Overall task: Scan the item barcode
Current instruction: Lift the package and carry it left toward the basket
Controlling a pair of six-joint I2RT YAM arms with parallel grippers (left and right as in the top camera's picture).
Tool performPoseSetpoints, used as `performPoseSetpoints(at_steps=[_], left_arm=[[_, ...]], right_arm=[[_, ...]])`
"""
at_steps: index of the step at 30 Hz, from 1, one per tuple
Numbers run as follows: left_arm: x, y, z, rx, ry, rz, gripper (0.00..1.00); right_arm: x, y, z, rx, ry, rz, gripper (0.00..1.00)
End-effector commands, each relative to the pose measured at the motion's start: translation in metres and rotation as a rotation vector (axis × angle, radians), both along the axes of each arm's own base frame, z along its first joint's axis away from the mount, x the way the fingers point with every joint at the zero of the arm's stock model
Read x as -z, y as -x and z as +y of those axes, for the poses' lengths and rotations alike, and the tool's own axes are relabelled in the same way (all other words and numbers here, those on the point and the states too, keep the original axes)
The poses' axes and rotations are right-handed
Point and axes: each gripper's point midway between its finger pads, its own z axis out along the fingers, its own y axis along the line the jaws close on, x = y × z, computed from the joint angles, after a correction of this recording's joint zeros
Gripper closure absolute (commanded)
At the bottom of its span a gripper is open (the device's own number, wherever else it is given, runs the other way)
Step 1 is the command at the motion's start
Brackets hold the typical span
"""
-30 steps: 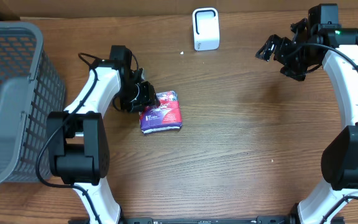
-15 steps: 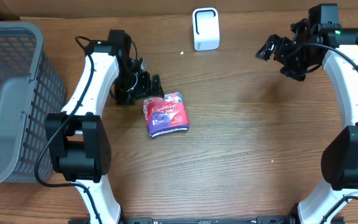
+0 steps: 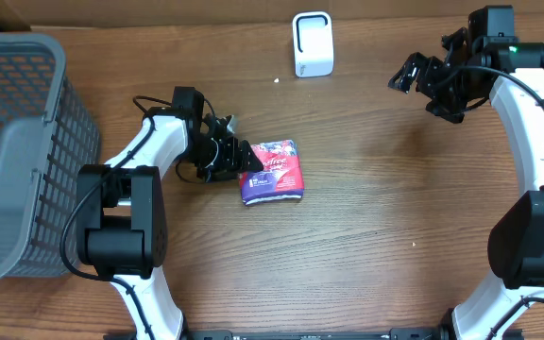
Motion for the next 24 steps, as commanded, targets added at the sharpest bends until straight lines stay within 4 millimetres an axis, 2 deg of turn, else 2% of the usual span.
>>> performPoseSetpoints(at_steps=[1, 6, 7, 10, 14, 17, 18, 20, 24], left_arm=[[0.002, 0.007, -0.010, 0.032, 0.060, 0.015, 0.43], [0.002, 0.007, -0.010, 0.029, 0.058, 0.018, 0.88], [0.001, 0.007, -0.010, 0.029, 0.054, 0.019, 0.94], [-0.016, -0.002, 0.000, 0.029, -0.020, 0.029, 0.96], [-0.060, -0.026, 0.027, 0.018, -0.238, -0.004, 0.96], [-0.103, -0.046, 0.066, -0.127, -0.534, -0.042, 0.96], [-0.122, -0.046, 0.093, -0.228, -0.731, -0.051, 0.96], [-0.143, -0.040, 0.127, -0.355, -0.998, -0.074, 0.96], [-0.157, -0.030, 0.150, -0.393, -1.217, -0.095, 0.96]], right_arm=[[-0.010, -0.003, 0.000, -0.003, 0.002, -0.032, 0.00], [-0.010, -0.003, 0.000, -0.003, 0.002, -0.032, 0.00], [-0.010, -0.003, 0.000, -0.003, 0.002, -0.032, 0.00], [-0.010, -0.003, 0.000, -0.003, 0.002, -0.032, 0.00], [-0.010, -0.003, 0.000, -0.003, 0.002, -0.032, 0.00], [-0.010, -0.003, 0.000, -0.003, 0.002, -0.032, 0.00], [-0.010, -0.003, 0.000, -0.003, 0.002, -0.032, 0.00], [-0.010, -0.003, 0.000, -0.003, 0.002, -0.032, 0.00], [-0.010, -0.003, 0.000, -0.003, 0.002, -0.032, 0.00]])
